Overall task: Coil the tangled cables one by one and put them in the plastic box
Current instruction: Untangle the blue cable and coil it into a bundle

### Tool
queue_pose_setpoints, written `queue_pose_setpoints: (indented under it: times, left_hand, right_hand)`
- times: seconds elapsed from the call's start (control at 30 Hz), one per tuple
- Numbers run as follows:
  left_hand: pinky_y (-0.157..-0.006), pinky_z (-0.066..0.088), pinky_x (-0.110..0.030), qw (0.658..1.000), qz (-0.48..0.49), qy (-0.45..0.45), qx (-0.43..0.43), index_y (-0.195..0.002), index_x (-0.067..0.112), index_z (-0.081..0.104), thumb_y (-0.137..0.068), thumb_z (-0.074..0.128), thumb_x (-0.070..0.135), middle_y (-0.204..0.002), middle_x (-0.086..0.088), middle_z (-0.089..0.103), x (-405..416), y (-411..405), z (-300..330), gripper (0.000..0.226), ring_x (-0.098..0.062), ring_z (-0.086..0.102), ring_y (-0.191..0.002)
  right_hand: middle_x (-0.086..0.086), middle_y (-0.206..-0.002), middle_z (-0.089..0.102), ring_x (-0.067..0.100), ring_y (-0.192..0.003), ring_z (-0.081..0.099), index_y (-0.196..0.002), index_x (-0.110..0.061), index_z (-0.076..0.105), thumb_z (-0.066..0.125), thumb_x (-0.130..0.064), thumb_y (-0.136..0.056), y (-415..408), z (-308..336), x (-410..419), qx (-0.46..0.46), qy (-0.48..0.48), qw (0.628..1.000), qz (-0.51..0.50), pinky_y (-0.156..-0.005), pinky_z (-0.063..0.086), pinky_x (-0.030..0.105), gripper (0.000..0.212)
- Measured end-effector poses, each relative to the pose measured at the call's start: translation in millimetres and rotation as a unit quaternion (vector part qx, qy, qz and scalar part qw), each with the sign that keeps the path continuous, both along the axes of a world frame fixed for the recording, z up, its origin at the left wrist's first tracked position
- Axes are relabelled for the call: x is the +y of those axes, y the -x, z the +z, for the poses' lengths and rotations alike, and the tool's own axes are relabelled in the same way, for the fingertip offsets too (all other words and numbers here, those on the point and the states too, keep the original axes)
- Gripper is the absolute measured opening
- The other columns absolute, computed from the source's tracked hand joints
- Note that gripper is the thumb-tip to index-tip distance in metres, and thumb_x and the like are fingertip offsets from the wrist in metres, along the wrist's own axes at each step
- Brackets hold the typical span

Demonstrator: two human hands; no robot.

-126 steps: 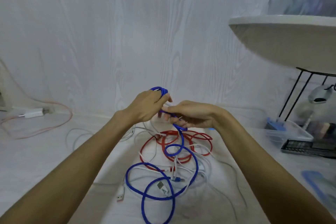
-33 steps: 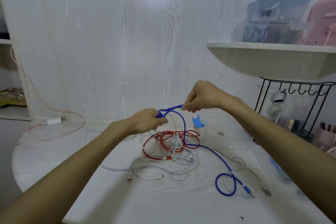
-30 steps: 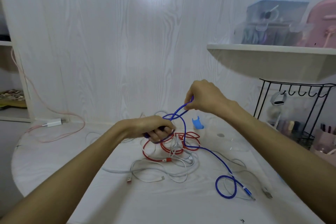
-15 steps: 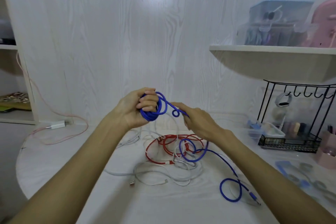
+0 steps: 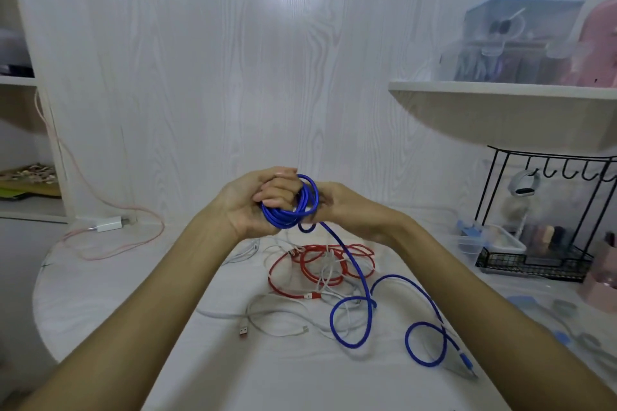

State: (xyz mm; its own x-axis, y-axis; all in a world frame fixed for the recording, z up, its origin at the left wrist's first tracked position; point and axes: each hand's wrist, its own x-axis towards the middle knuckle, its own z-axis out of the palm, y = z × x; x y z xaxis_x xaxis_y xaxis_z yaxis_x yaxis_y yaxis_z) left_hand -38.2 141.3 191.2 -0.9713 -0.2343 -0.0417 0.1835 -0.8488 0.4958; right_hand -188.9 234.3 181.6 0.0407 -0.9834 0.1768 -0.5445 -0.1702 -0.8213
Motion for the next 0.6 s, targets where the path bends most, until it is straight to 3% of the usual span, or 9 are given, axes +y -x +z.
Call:
queue_pose_setpoints:
  times: [0.07, 0.1, 0.13, 0.2, 0.3, 0.4, 0.5, 0.6]
  left_hand:
    - [-0.033, 0.027, -0.02, 0.997, 0.003, -0.062, 0.048, -0.057, 0.015, 0.038, -0.092, 0.042, 0.011, -0.042, 0.008, 0.026, 0, -2, 1, 0.036, -0.003, 0.02, -0.033]
    - [-0.033, 0.028, -0.021, 0.993, 0.017, -0.088, 0.075, -0.056, 0.015, 0.036, -0.092, 0.042, 0.01, -0.04, 0.005, 0.028, -1, -2, 2, 0.037, -0.006, 0.021, -0.031]
    - [-0.034, 0.028, -0.021, 0.988, 0.038, -0.109, 0.099, -0.054, 0.014, 0.034, -0.091, 0.042, 0.008, -0.039, 0.003, 0.029, 0, -2, 4, 0.038, -0.01, 0.023, -0.03]
    - [-0.035, 0.027, -0.02, 0.976, 0.09, -0.141, 0.139, -0.052, 0.013, 0.033, -0.088, 0.041, 0.006, -0.038, 0.002, 0.029, 3, 2, 9, 0.038, -0.012, 0.026, -0.029]
    - [-0.041, 0.023, -0.014, 0.958, 0.161, -0.165, 0.169, -0.051, 0.015, 0.03, -0.083, 0.038, 0.0, -0.038, 0.002, 0.027, 8, 11, 17, 0.035, -0.009, 0.025, -0.032]
    - [-0.04, 0.022, -0.014, 0.946, 0.184, -0.197, 0.18, -0.052, 0.015, 0.031, -0.077, 0.035, -0.003, -0.039, 0.002, 0.028, 11, 16, 18, 0.031, -0.009, 0.025, -0.031]
    - [-0.041, 0.022, -0.015, 0.939, 0.197, -0.244, 0.14, -0.05, 0.014, 0.032, -0.076, 0.027, -0.003, -0.039, 0.0, 0.028, 7, 14, 20, 0.031, -0.011, 0.026, -0.033]
    - [-0.04, 0.022, -0.015, 0.932, 0.221, -0.267, 0.104, -0.049, 0.014, 0.031, -0.075, 0.024, -0.002, -0.038, 0.0, 0.028, 4, 14, 21, 0.031, -0.011, 0.026, -0.031]
  right_hand:
    - [0.005, -0.082, 0.067, 0.013, -0.078, 0.063, -0.104, -0.006, 0.063, 0.052, -0.002, -0.093, -10, 0, -4, -0.131, 0.016, 0.991, -0.024, -0.075, 0.054, 0.018, 0.016]
    - [0.001, -0.065, 0.058, 0.01, -0.063, 0.056, -0.096, -0.009, 0.062, 0.048, -0.004, -0.095, -15, -1, -5, -0.213, 0.016, 0.976, -0.035, -0.066, 0.054, 0.02, 0.015]
    - [-0.002, -0.055, 0.047, 0.008, -0.054, 0.046, -0.092, -0.011, 0.06, 0.047, -0.006, -0.097, -19, -3, -7, -0.27, 0.018, 0.962, -0.046, -0.056, 0.05, 0.019, 0.015]
    - [-0.006, -0.049, 0.033, 0.007, -0.045, 0.032, -0.091, -0.014, 0.059, 0.049, -0.013, -0.097, -25, -10, -10, -0.27, 0.04, 0.959, -0.079, -0.043, 0.035, 0.017, 0.012]
    - [-0.011, -0.045, 0.03, 0.004, -0.038, 0.026, -0.089, -0.017, 0.059, 0.045, -0.017, -0.099, -34, -19, -10, -0.196, 0.076, 0.973, -0.092, -0.037, 0.025, 0.017, 0.017]
    - [-0.008, -0.051, 0.031, 0.005, -0.039, 0.029, -0.087, -0.016, 0.06, 0.043, -0.023, -0.101, -31, -19, -3, -0.193, 0.068, 0.975, -0.085, -0.038, 0.032, 0.017, 0.023]
    - [-0.002, -0.061, 0.048, 0.008, -0.049, 0.05, -0.079, -0.013, 0.063, 0.049, -0.033, -0.097, -18, -21, 10, -0.212, 0.039, 0.975, -0.062, -0.052, 0.048, 0.018, 0.03]
    - [0.001, -0.081, 0.063, 0.009, -0.07, 0.063, -0.077, -0.011, 0.065, 0.054, -0.036, -0.091, -8, -28, 21, -0.212, 0.017, 0.977, -0.014, -0.069, 0.053, 0.021, 0.031]
